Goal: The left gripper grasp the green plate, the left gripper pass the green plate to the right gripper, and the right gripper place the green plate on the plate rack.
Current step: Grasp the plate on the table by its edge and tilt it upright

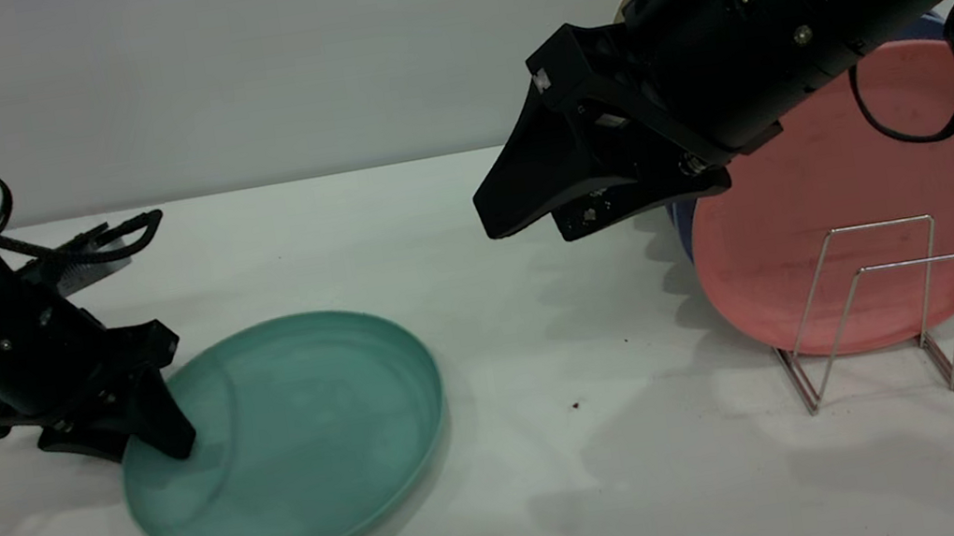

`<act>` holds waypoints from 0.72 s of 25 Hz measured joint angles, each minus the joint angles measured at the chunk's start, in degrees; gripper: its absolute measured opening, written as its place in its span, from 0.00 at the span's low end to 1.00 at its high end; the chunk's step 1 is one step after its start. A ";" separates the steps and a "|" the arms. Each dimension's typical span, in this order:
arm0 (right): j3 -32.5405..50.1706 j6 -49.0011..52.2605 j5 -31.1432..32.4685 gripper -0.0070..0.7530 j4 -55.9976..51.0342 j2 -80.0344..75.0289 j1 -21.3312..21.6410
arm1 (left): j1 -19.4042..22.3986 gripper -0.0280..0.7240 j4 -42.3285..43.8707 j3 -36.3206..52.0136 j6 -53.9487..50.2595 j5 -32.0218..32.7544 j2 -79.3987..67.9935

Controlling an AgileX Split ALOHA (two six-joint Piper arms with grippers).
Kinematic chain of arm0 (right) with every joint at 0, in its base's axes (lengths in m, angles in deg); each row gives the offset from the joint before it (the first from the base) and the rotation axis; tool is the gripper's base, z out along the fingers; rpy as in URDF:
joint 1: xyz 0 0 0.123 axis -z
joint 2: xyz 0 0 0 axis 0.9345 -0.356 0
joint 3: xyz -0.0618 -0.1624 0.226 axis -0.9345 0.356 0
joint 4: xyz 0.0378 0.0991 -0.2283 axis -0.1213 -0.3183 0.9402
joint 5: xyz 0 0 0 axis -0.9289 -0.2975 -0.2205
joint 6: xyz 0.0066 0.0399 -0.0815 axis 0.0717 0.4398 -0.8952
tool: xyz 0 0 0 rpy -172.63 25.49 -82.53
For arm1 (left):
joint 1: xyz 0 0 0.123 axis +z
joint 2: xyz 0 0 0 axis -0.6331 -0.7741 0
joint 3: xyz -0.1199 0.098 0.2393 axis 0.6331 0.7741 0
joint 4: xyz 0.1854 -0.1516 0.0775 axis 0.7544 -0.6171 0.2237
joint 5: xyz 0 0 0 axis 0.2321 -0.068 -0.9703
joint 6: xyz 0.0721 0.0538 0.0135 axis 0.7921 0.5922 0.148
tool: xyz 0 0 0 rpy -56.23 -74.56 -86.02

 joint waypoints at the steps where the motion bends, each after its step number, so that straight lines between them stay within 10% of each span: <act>1: 0.00 0.00 -0.14 0.70 0.00 0.00 0.00 | 0.00 0.25 0.00 0.00 0.00 -0.12 -0.07; 4: 0.00 0.00 -0.14 0.70 0.00 0.00 0.00 | 0.00 0.10 -0.63 0.00 -0.11 -0.18 -0.17; 18: 0.00 0.05 -0.17 0.70 0.25 -0.12 3.63 | 0.06 0.07 -0.95 0.00 16.33 1.81 6.55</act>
